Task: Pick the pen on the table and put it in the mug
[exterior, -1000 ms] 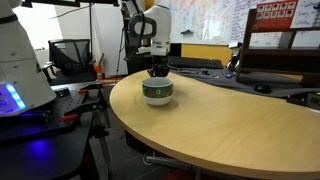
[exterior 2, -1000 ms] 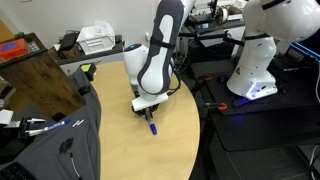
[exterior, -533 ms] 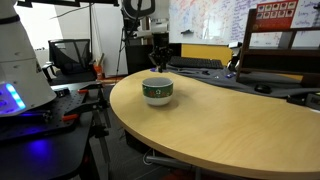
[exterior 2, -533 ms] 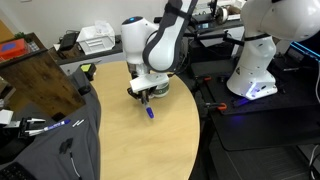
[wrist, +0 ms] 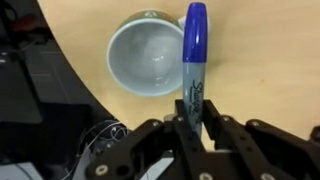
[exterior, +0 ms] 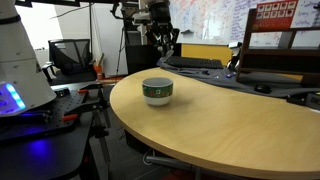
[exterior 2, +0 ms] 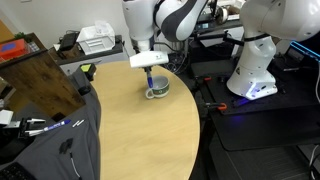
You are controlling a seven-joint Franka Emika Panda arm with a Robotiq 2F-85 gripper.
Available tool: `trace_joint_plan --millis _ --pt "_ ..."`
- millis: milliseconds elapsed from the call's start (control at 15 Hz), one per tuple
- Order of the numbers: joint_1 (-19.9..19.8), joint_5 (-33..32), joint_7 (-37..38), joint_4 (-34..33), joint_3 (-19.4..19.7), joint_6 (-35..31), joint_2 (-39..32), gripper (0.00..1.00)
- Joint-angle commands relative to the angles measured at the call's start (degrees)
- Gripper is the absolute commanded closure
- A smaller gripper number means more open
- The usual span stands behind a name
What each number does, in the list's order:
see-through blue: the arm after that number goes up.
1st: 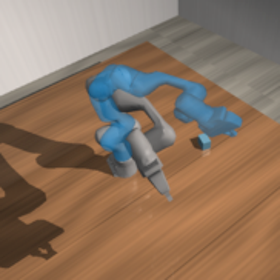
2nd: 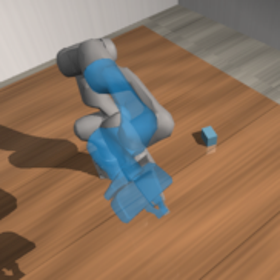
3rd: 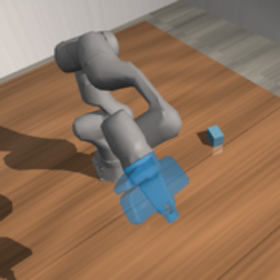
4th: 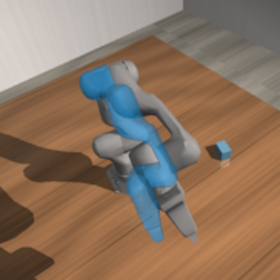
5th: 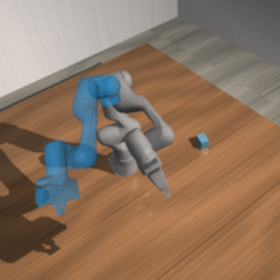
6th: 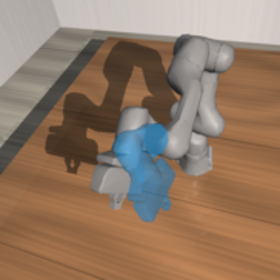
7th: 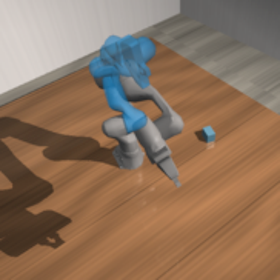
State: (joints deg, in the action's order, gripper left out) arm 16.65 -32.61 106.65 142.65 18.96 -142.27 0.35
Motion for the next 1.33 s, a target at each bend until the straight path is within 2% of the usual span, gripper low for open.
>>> trace_joint_plan --millis 0,200,467,600,800,1267 --pt "-6.7 -9.1 13.5 -2.8 -11.0 13.1 3.5 0.94" --pt "-9.3 -11.2 19.8 -5.4 -17.7 24.7 3.3 0.94" --pt "-10.2 -11.9 26.6 -9.4 -21.8 37.6 -0.8 0.94" --pt "-9.9 -12.7 30.7 -12.1 -22.6 42.6 -4.5 0.94" --pt "-9.4 -12.6 34.2 -16.0 -22.2 45.7 -10.5 0.94" --pt "-7.8 -10.6 34.0 -26.7 -20.6 51.9 -25.3 0.94"
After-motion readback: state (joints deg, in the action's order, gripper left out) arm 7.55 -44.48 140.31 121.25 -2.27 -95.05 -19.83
